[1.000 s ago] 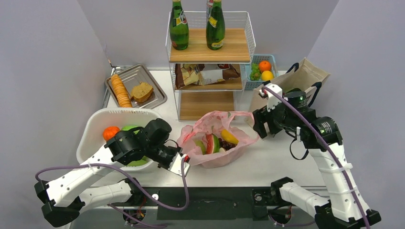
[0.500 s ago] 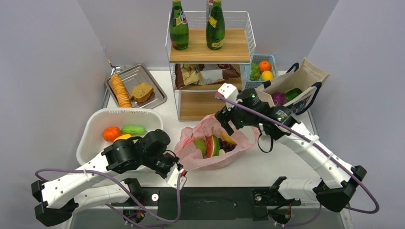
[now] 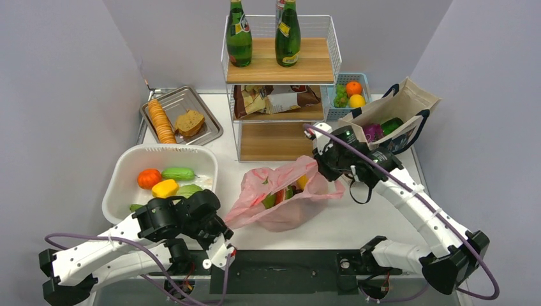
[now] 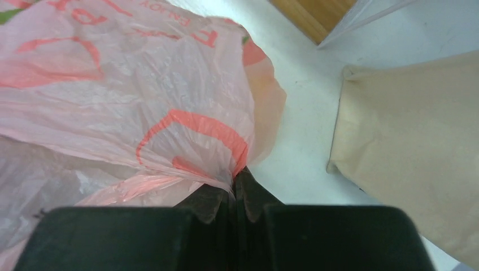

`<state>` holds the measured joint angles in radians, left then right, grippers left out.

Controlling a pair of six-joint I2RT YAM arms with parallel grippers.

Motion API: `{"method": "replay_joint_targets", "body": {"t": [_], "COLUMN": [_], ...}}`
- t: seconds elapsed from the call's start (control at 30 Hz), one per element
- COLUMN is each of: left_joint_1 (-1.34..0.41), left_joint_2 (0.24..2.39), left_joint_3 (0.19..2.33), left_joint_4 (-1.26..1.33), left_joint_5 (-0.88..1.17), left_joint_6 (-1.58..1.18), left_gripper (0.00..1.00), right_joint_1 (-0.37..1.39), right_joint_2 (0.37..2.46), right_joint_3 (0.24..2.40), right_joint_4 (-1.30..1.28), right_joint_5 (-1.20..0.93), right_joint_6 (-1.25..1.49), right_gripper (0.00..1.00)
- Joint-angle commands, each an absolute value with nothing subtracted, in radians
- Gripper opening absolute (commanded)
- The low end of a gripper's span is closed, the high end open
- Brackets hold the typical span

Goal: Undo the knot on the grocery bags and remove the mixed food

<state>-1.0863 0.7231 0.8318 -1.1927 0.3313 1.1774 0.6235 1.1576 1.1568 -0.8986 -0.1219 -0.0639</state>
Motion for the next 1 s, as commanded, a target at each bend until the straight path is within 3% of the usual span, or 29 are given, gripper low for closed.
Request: {"method": "replay_joint_targets", "body": {"t": [0.0, 0.13, 0.37, 0.43, 0.63, 0.97], "left_joint_1": [-1.091, -1.091, -1.084, -1.069, -1.055, -1.104], "left_joint_2": [0.698, 0.659, 0.838, 0.866, 0.939, 1.003], "left_joint_3": [0.845, 0.974, 1.346, 1.371, 1.297, 1.094], "left_joint_4": [-1.151, -1.001, -0.852, -0.784, -0.624, -0.541], "left_joint_5": [0.26, 0.298, 0.261, 0.223, -0.032, -0.128], "left_joint_6": [1.012, 0.819, 0.46, 0.391, 0.289, 0.245], "left_gripper": [0.37, 0.5, 0.52, 0.58, 0.63, 0.74], "right_joint_1": [0.589, 0.635, 0.656, 0.654, 0.65, 0.639], "right_joint_2": [1.063, 1.012, 0.986, 0.988, 0.99, 1.005], "right_joint_3": [1.251, 1.257, 1.266, 1.281, 1.294, 1.33], "right_joint_4": [-0.841, -0.822, -0.817, -0.817, -0.806, -0.799], "right_joint_5": [-0.272, -0.291, -0.281, -0.283, -0.295, -0.271], "right_joint_6": [-0.007, 0.0, 0.0, 0.0, 0.033, 0.03], "right_gripper": [0.0, 0.0, 0.0, 0.0, 0.0, 0.0]}}
